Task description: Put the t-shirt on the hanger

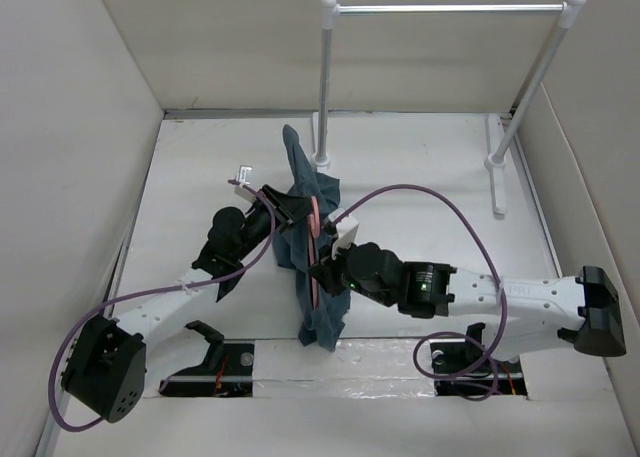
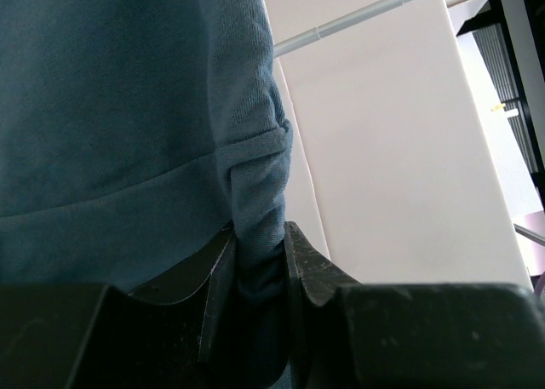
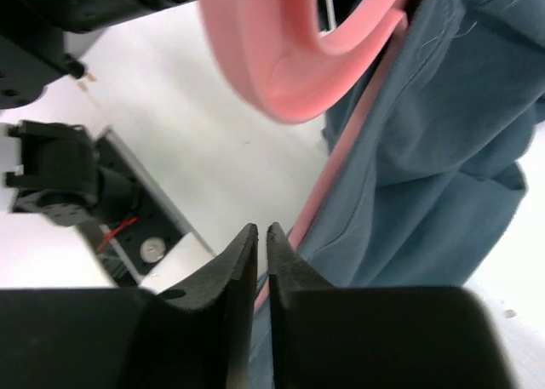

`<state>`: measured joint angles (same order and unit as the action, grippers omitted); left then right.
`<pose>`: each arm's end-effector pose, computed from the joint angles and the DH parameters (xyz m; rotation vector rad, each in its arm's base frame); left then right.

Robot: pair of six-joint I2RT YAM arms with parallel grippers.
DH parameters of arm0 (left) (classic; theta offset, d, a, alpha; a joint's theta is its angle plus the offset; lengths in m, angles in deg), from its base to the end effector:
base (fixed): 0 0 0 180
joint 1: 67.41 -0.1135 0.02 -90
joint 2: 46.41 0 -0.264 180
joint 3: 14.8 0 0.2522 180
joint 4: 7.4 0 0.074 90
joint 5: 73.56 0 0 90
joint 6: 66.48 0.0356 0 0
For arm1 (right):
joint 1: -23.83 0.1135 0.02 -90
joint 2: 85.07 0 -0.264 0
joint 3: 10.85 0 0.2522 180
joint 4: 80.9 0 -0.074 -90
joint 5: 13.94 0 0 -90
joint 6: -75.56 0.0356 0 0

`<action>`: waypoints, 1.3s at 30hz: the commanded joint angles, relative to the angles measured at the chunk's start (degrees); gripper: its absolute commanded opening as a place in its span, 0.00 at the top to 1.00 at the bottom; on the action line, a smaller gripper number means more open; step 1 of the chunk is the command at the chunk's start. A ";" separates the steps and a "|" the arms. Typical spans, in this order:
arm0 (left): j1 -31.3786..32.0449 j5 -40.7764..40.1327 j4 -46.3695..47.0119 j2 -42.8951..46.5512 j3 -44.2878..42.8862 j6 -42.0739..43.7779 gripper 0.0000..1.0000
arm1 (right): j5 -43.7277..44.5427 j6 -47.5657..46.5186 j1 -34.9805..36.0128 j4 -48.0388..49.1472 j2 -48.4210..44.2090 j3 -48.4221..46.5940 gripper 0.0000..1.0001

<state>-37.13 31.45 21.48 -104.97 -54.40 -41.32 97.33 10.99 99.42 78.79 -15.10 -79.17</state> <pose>0.1919 -0.1227 0.2755 -0.2323 1.5791 -1.5251 0.0825 0.2690 0.3142 -0.6176 1.9172 0.8023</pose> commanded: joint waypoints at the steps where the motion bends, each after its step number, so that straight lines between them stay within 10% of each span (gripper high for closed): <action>1: 0.48 0.73 6.76 0.03 0.53 -0.64 1.00 | 5.79 0.15 0.35 3.73 0.60 -2.74 0.82; 21: 1.53 0.90 6.59 1.17 0.80 -0.99 1.00 | 16.60 3.57 0.87 1.01 6.48 -3.70 0.67; 28: 1.53 0.73 5.80 1.79 0.71 -0.55 1.00 | 18.27 4.37 0.87 0.92 7.10 -3.53 1.00; 39: -0.93 -2.78 -7.20 1.00 -9.30 10.07 0.97 | 15.91 7.70 0.87 -5.05 3.24 -1.16 1.00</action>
<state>-37.02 31.34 13.69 -105.47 -57.94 -36.44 114.69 17.19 99.81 76.19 -9.24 -80.59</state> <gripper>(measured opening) 0.185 0.143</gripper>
